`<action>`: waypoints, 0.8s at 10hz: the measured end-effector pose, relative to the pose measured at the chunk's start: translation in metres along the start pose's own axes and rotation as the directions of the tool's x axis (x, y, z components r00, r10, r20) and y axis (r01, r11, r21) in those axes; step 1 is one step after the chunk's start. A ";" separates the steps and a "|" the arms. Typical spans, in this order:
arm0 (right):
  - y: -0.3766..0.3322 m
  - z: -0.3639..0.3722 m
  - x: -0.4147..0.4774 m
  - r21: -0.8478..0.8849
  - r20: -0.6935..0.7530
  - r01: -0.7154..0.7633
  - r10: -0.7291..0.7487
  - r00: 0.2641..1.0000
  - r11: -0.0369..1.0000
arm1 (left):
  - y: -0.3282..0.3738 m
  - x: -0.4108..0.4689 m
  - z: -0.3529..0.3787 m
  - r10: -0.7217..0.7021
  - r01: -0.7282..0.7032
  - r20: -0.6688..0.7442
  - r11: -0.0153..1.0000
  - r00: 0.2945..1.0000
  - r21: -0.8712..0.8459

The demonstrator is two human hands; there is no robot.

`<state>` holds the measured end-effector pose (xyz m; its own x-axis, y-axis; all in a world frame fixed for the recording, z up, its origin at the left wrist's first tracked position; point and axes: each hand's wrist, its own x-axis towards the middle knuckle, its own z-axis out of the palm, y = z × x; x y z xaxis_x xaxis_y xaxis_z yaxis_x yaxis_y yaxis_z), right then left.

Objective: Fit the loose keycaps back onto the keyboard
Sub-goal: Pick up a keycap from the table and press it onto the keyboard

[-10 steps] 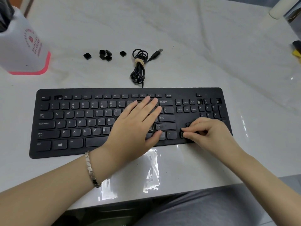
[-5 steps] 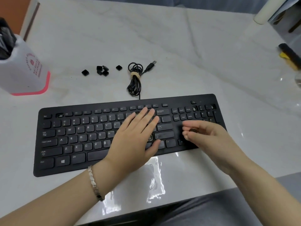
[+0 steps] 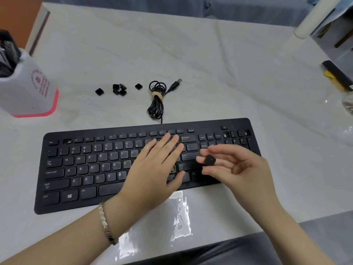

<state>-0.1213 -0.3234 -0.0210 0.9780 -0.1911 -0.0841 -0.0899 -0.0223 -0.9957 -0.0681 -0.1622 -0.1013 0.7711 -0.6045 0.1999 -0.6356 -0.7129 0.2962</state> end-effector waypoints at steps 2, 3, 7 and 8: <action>0.005 -0.005 -0.002 0.005 0.002 -0.040 0.040 0.999 0.999 | 0.000 -0.001 0.000 0.003 -0.003 -0.011 1.000 1.000 0.002; 0.009 -0.011 -0.004 0.036 -0.024 -0.080 0.081 0.996 0.996 | 0.000 -0.001 0.000 0.000 0.000 -0.010 1.000 1.000 0.000; 0.020 -0.020 -0.007 0.070 -0.046 -0.162 0.165 0.985 0.984 | 0.000 -0.001 0.000 0.003 -0.003 -0.006 1.000 1.000 -0.008; 0.019 -0.020 -0.006 0.050 -0.054 -0.166 0.169 0.984 0.985 | 0.000 -0.002 0.000 0.005 -0.005 -0.002 1.000 1.000 -0.013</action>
<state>-0.1331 -0.3423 -0.0381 0.9370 -0.2451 -0.2490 -0.2420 0.0585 -0.9685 -0.0694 -0.1608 -0.1015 0.7682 -0.6070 0.2034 -0.6387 -0.7052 0.3076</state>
